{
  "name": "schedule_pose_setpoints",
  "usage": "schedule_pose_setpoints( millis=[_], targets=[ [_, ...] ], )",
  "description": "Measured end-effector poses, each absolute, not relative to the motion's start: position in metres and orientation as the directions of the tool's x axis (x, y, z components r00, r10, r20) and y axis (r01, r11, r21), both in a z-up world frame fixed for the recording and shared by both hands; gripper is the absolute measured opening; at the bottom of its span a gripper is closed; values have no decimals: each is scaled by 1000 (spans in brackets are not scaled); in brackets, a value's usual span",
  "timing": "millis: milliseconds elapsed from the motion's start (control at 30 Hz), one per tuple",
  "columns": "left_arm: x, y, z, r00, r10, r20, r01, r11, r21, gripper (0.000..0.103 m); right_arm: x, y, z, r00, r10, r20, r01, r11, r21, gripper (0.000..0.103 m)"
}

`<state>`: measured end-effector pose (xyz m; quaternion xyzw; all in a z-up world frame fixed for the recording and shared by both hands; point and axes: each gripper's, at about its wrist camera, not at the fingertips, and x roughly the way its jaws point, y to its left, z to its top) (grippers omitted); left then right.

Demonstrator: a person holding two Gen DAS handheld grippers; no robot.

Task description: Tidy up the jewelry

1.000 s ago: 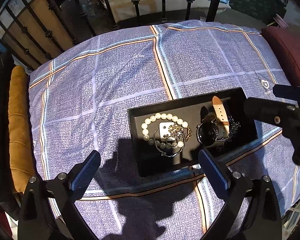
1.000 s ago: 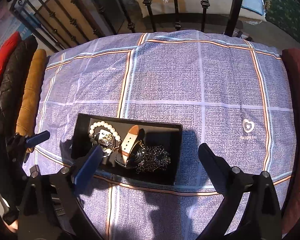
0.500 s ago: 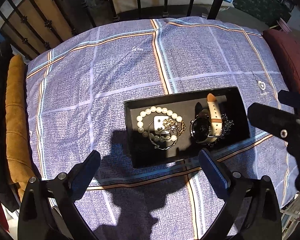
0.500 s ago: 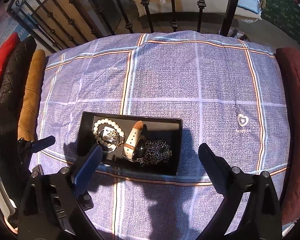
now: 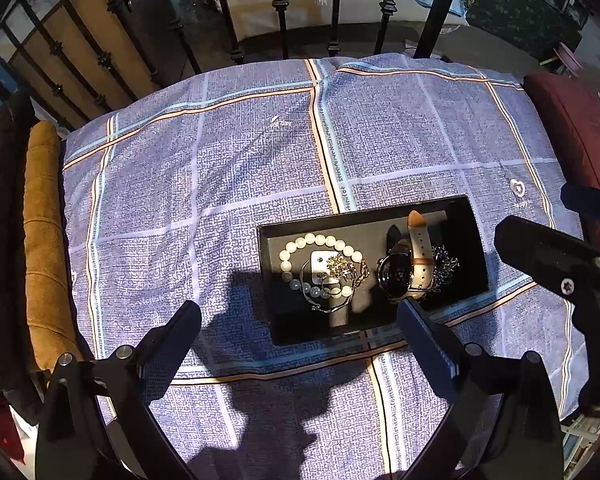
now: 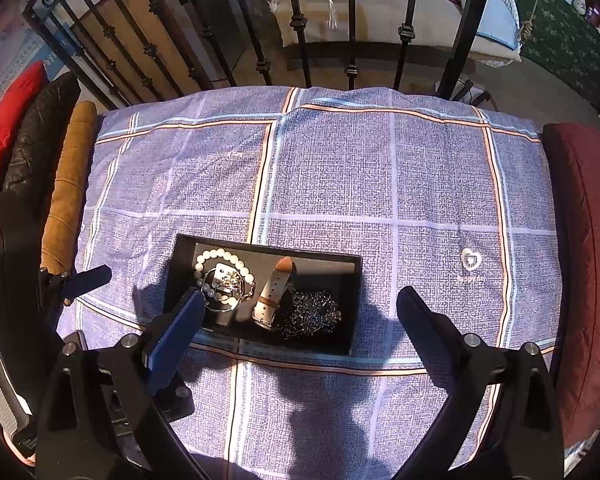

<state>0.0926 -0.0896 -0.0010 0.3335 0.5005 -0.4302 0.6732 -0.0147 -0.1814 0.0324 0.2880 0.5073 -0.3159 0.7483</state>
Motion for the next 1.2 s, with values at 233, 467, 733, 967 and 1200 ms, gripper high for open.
schedule_pose_setpoints(
  millis=[233, 467, 733, 967, 1200],
  targets=[
    [89, -86, 2, 99, -257, -961, 916, 401, -12, 96, -20, -176, 35, 292, -187, -938, 769, 630, 113, 95],
    [85, -82, 5, 103, -256, -961, 918, 397, -7, 96, -23, -170, 38, 295, -191, -936, 769, 629, 115, 95],
    [83, -82, 9, 109, -260, -959, 920, 393, -2, 96, -23, -167, 40, 296, -196, -935, 767, 632, 111, 95],
    [84, -81, 13, 93, -277, -957, 922, 386, -22, 96, -24, -166, 43, 302, -198, -932, 767, 632, 114, 95],
    [85, -83, 9, 39, -279, -960, 918, 388, -76, 96, -28, -165, 41, 296, -195, -935, 775, 622, 115, 95]
  ],
)
